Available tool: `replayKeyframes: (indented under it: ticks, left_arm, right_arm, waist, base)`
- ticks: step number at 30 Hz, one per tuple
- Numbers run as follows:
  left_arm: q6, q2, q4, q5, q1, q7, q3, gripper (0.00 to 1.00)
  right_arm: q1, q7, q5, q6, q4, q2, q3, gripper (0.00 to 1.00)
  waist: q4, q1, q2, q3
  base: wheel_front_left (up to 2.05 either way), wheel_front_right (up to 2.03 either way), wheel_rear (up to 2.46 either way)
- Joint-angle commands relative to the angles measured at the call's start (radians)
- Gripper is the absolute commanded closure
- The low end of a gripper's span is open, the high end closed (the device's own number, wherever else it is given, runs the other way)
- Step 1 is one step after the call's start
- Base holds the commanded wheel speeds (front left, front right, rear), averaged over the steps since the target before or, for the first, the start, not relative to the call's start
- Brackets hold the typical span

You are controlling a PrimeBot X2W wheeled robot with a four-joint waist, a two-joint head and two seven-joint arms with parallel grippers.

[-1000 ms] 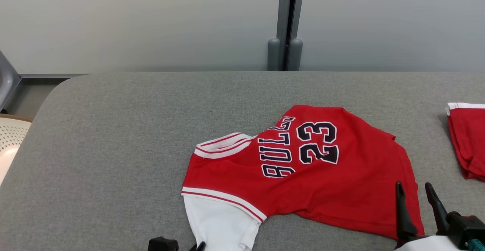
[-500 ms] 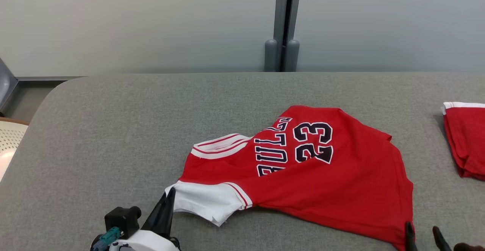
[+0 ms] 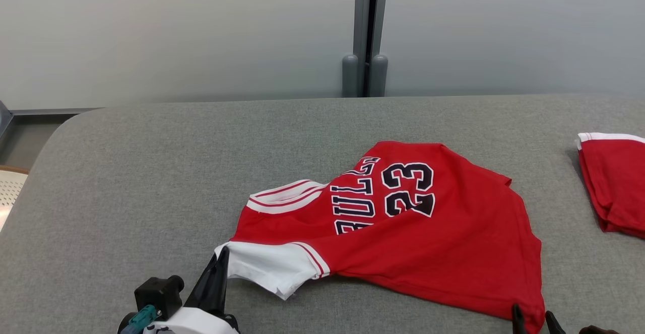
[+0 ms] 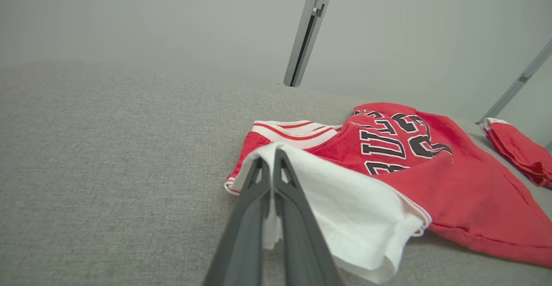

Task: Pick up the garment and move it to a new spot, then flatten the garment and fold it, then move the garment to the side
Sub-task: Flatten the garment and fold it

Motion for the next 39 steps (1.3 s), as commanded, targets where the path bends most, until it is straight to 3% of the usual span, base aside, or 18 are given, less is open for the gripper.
replayKeyframes:
  ticks: [1, 10, 11, 12, 13, 14, 22, 27, 33, 39]
  left_arm:
    - [-0.005, 0.003, -0.002, 0.006, -0.003, -0.004, 0.006, 1.00]
    - [-0.016, -0.008, 0.011, 0.024, -0.002, -0.004, 0.020, 1.00]
    - [-0.017, -0.009, 0.013, 0.027, -0.003, -0.004, 0.022, 1.00]
    - [-0.017, -0.010, 0.014, 0.028, -0.003, -0.004, 0.023, 1.00]
    - [-0.018, -0.010, 0.015, 0.031, -0.003, -0.004, 0.025, 1.00]
    - [-0.019, -0.011, 0.016, 0.033, -0.002, -0.004, 0.026, 1.00]
    - [-0.024, -0.015, 0.022, 0.041, -0.001, -0.004, 0.038, 1.00]
    - [-0.026, -0.016, -0.021, 0.053, -0.018, -0.004, 0.060, 1.00]
    - [-0.034, -0.019, -0.118, -0.008, -0.064, -0.004, 0.107, 1.00]
    - [-0.030, -0.020, -0.306, -0.081, -0.188, 0.055, 0.140, 1.00]
  right_arm:
    - [-0.011, -0.007, 0.000, 0.000, 0.003, -0.003, 0.001, 0.00]
    - [-0.040, -0.015, -0.011, 0.000, 0.036, -0.003, -0.006, 0.00]
    - [-0.043, -0.016, -0.011, 0.000, 0.040, -0.003, -0.007, 0.17]
    - [-0.046, -0.017, -0.007, 0.000, 0.042, -0.003, -0.005, 0.55]
    - [-0.047, -0.017, -0.001, 0.000, 0.046, -0.003, -0.004, 0.82]
    - [-0.048, -0.018, -0.001, 0.000, 0.047, -0.003, -0.002, 1.00]
    - [-0.056, -0.043, -0.030, 0.000, 0.025, -0.003, 0.003, 1.00]
    - [-0.079, -0.057, -0.055, 0.000, -0.057, -0.006, 0.021, 1.00]
    - [-0.165, -0.054, -0.061, 0.000, -0.220, -0.075, 0.045, 1.00]
    - [-0.365, 0.020, -0.026, 0.000, -0.398, -0.182, 0.057, 1.00]
  waist:
    - [0.003, 0.0000, 0.0000, 0.002]
    - [0.013, 0.0000, 0.0000, 0.007]
    - [0.013, 0.0000, 0.0000, 0.008]
    - [0.013, 0.0000, 0.0000, 0.008]
    - [0.013, 0.0000, 0.0000, 0.008]
    - [0.013, 0.0000, 0.0000, 0.008]
    - [0.008, 0.0000, 0.0000, 0.005]
    - [0.007, 0.0000, 0.0000, -0.003]
    - [0.007, 0.0000, 0.0000, -0.020]
    - [0.009, 0.0000, 0.0000, -0.044]
  base:
    - [0.00, 0.00, 0.00]
    - [0.00, 0.00, 0.00]
    - [0.00, 0.00, 0.00]
    - [0.00, 0.00, 0.00]
    - [0.00, 0.00, 0.00]
    - [0.00, 0.00, 0.00]
    - [0.00, 0.00, 0.00]
    - [0.00, 0.00, 0.00]
    - [0.00, 0.00, 0.00]
    - [0.00, 0.00, 0.00]
